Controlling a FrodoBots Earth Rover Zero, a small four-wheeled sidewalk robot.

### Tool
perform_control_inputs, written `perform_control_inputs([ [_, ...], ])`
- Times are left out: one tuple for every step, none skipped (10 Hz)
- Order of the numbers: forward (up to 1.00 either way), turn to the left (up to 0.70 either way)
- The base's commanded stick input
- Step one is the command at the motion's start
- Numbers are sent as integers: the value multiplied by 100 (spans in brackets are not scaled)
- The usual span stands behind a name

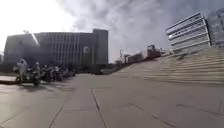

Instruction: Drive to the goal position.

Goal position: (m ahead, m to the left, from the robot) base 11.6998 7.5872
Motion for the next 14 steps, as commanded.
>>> perform_control_inputs([
  [70, 0],
  [70, 0],
  [70, 0],
  [70, 0],
  [70, -2],
  [70, -18],
  [70, -14],
  [70, -10],
  [70, -6],
  [70, -2],
  [70, 0],
  [70, 0],
  [70, 0],
  [70, 0],
])
